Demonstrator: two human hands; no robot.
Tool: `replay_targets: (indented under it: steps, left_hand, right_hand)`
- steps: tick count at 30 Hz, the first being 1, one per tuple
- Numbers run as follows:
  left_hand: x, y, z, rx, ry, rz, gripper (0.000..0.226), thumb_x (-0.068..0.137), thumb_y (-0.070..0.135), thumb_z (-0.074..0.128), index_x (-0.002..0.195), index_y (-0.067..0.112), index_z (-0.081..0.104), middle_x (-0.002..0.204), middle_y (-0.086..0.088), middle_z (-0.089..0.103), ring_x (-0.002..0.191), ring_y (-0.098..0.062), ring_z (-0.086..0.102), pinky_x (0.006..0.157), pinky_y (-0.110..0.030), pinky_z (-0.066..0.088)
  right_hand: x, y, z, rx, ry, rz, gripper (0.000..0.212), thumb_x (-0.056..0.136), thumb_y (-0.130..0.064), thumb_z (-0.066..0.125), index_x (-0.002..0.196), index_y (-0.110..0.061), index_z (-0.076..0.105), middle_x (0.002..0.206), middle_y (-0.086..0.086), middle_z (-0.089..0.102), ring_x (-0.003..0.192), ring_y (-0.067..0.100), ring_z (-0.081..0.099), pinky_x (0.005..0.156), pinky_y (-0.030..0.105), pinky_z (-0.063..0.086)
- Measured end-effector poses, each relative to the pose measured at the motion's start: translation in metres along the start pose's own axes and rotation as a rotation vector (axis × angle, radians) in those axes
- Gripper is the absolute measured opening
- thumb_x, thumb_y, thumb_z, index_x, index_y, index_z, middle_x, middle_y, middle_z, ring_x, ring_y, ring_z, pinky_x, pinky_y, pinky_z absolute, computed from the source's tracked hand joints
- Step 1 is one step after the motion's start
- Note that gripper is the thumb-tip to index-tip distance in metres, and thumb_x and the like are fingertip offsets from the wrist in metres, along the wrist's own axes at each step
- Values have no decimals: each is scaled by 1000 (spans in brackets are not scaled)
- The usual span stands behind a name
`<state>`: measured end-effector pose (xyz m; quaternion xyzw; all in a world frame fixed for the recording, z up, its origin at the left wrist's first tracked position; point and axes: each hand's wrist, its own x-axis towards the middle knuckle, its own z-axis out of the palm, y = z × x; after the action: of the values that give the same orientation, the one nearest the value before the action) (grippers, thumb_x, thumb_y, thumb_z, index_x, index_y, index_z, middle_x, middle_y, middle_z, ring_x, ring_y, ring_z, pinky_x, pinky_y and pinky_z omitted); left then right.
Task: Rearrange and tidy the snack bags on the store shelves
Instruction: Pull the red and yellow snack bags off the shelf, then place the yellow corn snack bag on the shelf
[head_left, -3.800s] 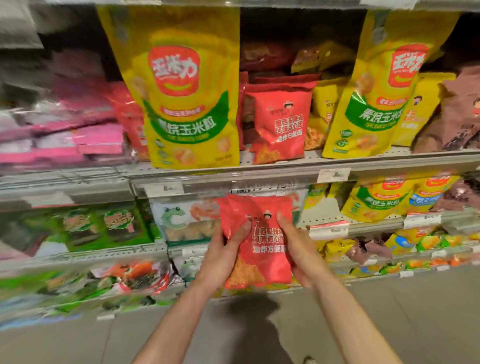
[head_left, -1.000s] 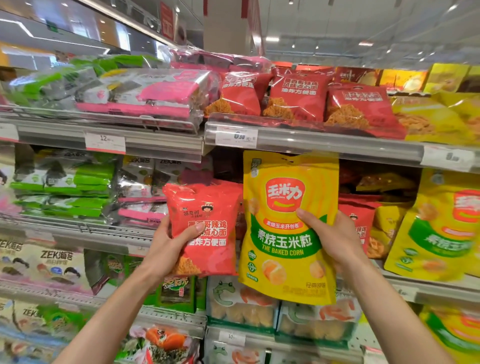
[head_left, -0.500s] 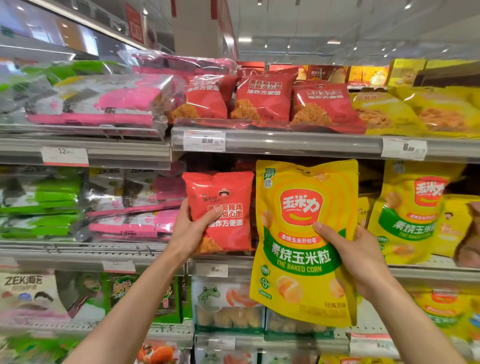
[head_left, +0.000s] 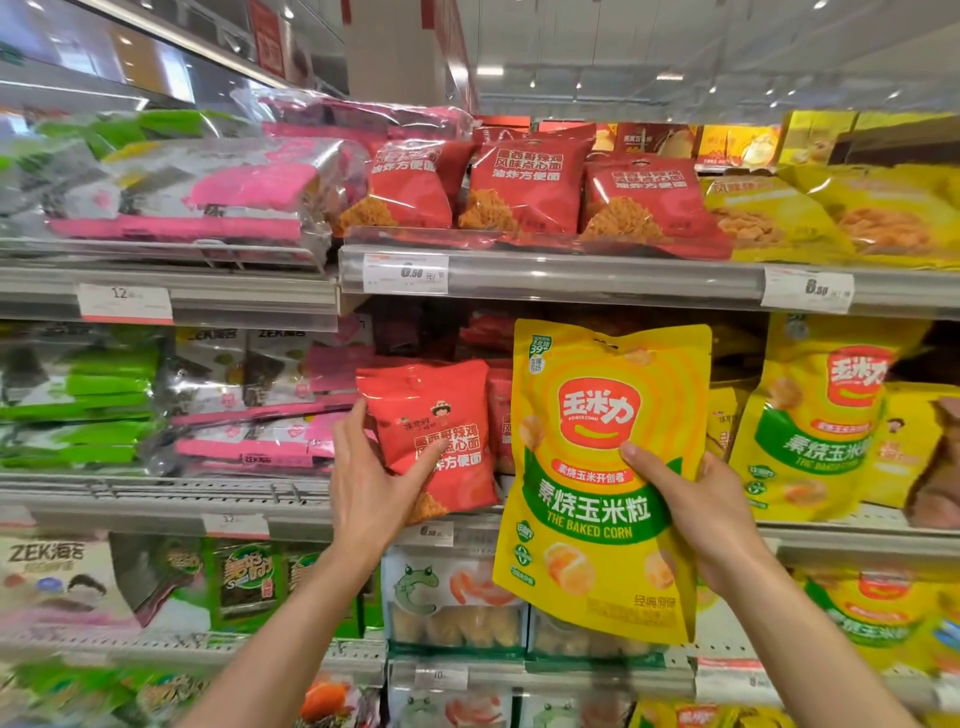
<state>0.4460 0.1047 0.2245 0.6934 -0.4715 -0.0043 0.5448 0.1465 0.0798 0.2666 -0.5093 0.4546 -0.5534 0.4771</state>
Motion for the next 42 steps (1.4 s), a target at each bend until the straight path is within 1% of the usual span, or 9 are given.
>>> replay_targets:
  steps: [7,13,16,20,24,29,35,38,42]
  left_hand:
    - [-2,27,27,106,-28,96,106,76,67,75,155,15,27,137,-7,44,119,-30,57,91,-46,53]
    - [-6,50,62,223,-88,206,96,83,62,71,153,11,30,132,-11,46,91,-33,66,61,-36,45]
    - [-10,54,76,244,-130,207,96,87,62,68,156,10,25,133,-12,45,90,-32,66,62,-40,52]
    - [-15,47,80,230,-284,164,93,93,62,58,161,14,15,143,-6,40,106,-33,65,81,-48,55]
    - [-14,32,66,184,-324,207,81,97,58,55,161,18,24,137,1,45,91,-21,66,78,-49,58]
    - [-17,32,42,128,-225,287,35,98,37,64,127,18,63,114,8,64,72,-9,62,72,-39,56]
    - [-34,22,17,-24,-222,220,3,97,27,66,97,25,68,76,13,65,71,-3,61,63,-24,45]
    - [-50,22,16,-210,-373,100,11,96,33,68,104,25,67,83,9,69,81,-1,63,71,-22,48]
    - [-70,33,30,-420,-689,-58,53,83,51,73,128,28,58,114,9,67,99,2,64,81,-15,52]
  right_hand:
    - [3,0,-20,21,29,9,29,82,-29,83,108,-27,70,98,-5,81,90,18,78,73,35,59]
    - [5,5,-37,2,52,12,42,79,-34,85,117,-25,70,103,-5,81,96,21,78,88,45,61]
    - [4,8,-41,2,54,9,37,80,-33,85,114,-28,71,103,-6,81,96,19,78,86,44,61]
    - [3,11,-39,9,54,23,33,81,-30,85,111,-28,71,102,-5,81,93,18,79,81,41,61]
    - [1,14,-36,18,57,33,30,82,-29,84,108,-27,70,100,-4,81,91,18,79,76,36,60]
    - [-1,17,-31,31,51,31,31,83,-29,83,111,-28,70,101,-5,81,92,17,78,76,36,60]
    - [-6,22,-29,60,30,23,29,85,-26,81,112,-28,69,99,-7,82,89,14,79,76,36,60]
    - [-9,25,-29,66,22,27,28,86,-25,80,112,-27,70,100,-6,82,89,14,79,79,37,60]
    - [-17,37,-29,66,16,49,31,86,-24,79,116,-25,70,105,-3,81,95,17,78,85,39,59]
